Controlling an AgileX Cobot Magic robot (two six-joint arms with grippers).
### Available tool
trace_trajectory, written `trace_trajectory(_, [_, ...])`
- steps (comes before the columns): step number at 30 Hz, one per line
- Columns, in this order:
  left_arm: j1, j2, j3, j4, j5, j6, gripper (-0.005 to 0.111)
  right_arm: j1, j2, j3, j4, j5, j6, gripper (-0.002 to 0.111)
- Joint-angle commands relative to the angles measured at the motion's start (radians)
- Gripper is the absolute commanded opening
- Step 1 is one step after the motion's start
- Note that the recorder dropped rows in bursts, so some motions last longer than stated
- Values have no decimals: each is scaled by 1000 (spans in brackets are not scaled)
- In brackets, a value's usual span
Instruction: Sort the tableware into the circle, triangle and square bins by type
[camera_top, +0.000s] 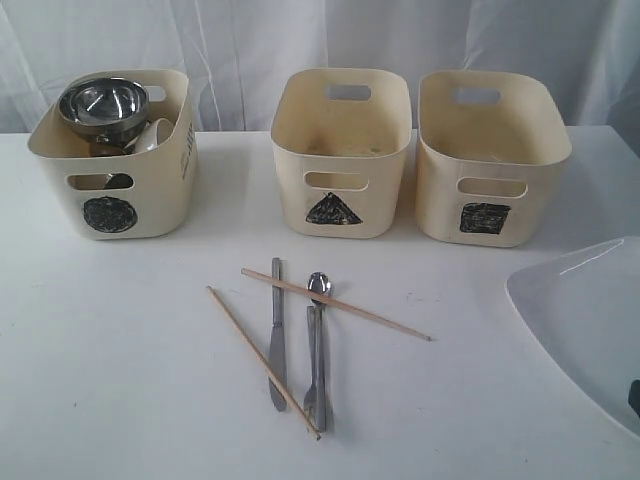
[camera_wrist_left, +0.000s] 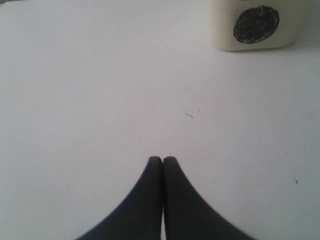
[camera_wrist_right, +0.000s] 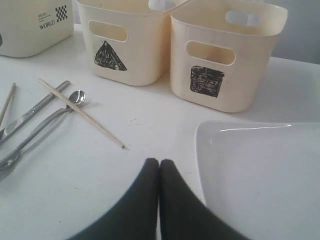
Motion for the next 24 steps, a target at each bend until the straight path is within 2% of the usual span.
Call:
trace_trajectory(1, [-2,-8,77,0,-58,-41,0,2,-6,5,2,-2,2,0])
trace_trajectory(3, [-2,-8,142,-105,-52,-80,0,2,-6,5,2,-2,2,0])
trace_trajectory(6, [-2,-8,142,-184,-61,-23,0,2,-6,5,2,-2,2,0])
trace_trajectory(19, [-2,-8,142,-184,-61,-19,0,2,-6,5,-6,-4,-13,0])
trace_trajectory(22, [-2,-8,142,-184,-61,-19,0,2,-6,5,-184,4,-189,0])
trace_trajectory(24, [-2,-8,142,-184,-61,-19,0,2,-6,5,-204,-60,-185,0])
